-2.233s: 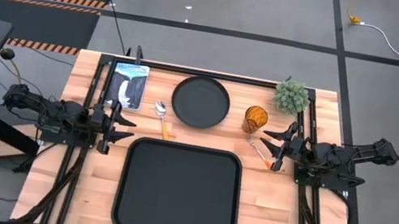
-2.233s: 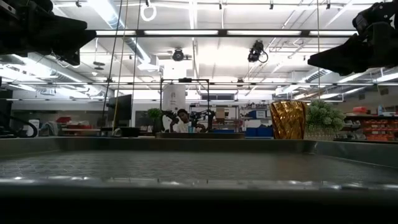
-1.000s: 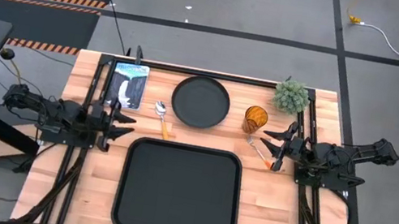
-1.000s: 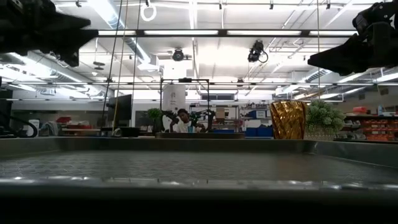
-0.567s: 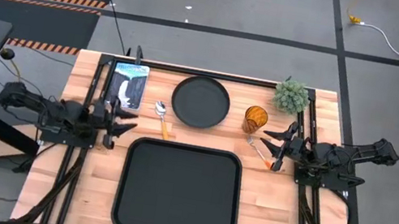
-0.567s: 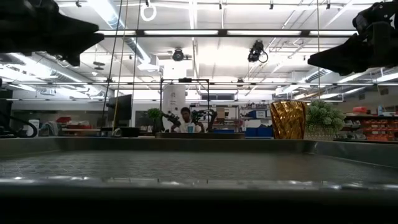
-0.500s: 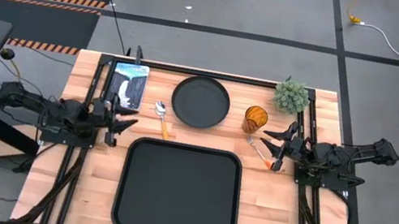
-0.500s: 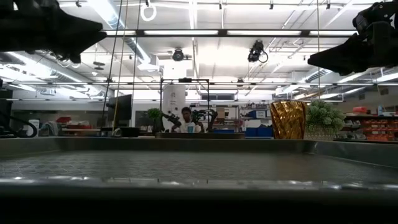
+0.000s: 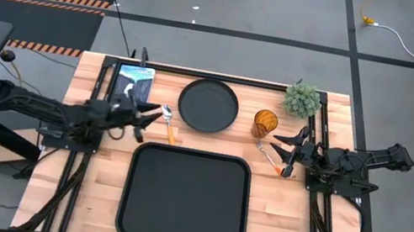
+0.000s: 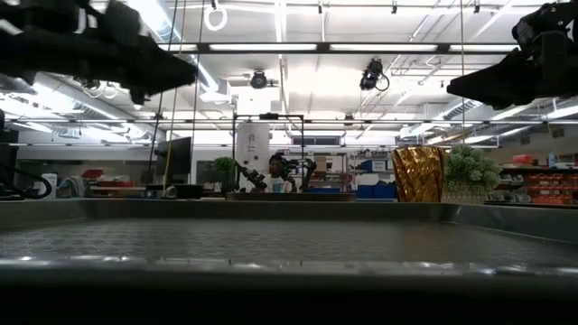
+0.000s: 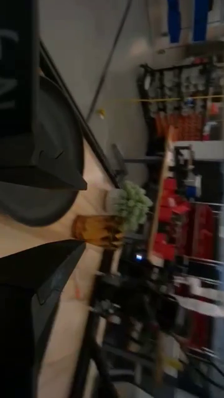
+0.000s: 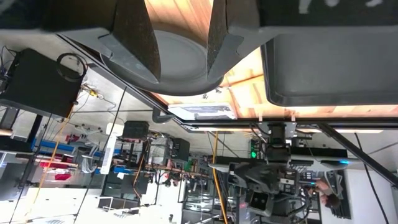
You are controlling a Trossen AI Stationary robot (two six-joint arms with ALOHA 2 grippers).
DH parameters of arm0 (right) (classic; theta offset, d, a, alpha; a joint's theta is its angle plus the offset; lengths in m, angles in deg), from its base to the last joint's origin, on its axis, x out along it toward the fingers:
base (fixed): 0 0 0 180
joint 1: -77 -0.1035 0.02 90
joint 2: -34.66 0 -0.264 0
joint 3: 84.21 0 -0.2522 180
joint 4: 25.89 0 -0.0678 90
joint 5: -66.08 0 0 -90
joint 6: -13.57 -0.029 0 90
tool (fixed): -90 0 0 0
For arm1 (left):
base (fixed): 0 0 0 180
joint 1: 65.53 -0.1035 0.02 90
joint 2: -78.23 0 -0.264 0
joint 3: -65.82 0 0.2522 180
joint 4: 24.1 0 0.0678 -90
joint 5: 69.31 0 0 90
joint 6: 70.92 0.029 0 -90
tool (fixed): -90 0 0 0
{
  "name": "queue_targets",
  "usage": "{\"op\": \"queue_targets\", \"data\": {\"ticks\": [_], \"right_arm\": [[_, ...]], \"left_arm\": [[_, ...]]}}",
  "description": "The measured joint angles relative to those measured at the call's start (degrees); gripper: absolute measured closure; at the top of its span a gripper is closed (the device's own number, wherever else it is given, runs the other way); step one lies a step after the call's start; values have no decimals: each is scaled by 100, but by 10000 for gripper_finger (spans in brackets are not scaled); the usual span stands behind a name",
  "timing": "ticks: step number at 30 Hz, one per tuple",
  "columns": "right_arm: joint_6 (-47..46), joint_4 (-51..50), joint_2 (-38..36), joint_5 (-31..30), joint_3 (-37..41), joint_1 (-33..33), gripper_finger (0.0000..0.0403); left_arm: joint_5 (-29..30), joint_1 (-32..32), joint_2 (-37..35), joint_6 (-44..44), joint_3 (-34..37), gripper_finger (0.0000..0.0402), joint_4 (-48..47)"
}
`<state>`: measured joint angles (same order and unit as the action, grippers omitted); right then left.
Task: Pick and place plate/cup/fork/spoon on tray
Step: Put the orange cup on the black serving tray
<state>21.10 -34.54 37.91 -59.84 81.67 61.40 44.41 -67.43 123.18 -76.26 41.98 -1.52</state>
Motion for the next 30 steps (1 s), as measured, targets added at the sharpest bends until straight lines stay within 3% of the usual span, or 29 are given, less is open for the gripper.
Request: {"op": "queue_targets", "data": {"ticks": [9, 19, 30], "right_arm": [[0, 2, 0, 0, 1, 0, 266], [-2, 9, 0, 0, 1, 0, 266], [0, 24, 0, 0, 0, 0, 266]], "left_arm": [[-80, -301, 2258, 4, -1506, 253, -26], [-1598, -848, 4279, 237, -3539, 253, -854], [-2659, -1033, 6127, 1194, -6291, 253, -2817]]}}
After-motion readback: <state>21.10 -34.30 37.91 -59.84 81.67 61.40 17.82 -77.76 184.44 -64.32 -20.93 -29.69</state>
